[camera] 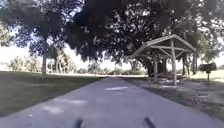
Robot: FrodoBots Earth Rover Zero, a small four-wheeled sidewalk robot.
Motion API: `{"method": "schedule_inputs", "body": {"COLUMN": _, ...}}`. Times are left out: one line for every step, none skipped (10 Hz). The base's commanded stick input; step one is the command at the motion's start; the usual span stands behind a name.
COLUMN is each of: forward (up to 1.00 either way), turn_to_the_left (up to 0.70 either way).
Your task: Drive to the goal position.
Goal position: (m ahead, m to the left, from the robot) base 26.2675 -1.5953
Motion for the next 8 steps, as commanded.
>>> {"method": "schedule_inputs", "body": {"forward": 0.85, "turn_to_the_left": 0.00}}
{"method": "schedule_inputs", "body": {"forward": 0.85, "turn_to_the_left": 0.00}}
{"method": "schedule_inputs", "body": {"forward": 0.85, "turn_to_the_left": 0.00}}
{"method": "schedule_inputs", "body": {"forward": 0.85, "turn_to_the_left": 0.27}}
{"method": "schedule_inputs", "body": {"forward": 0.85, "turn_to_the_left": 0.34}}
{"method": "schedule_inputs", "body": {"forward": 0.85, "turn_to_the_left": 0.34}}
{"method": "schedule_inputs", "body": {"forward": 0.85, "turn_to_the_left": 0.34}}
{"method": "schedule_inputs", "body": {"forward": 0.85, "turn_to_the_left": 0.34}}
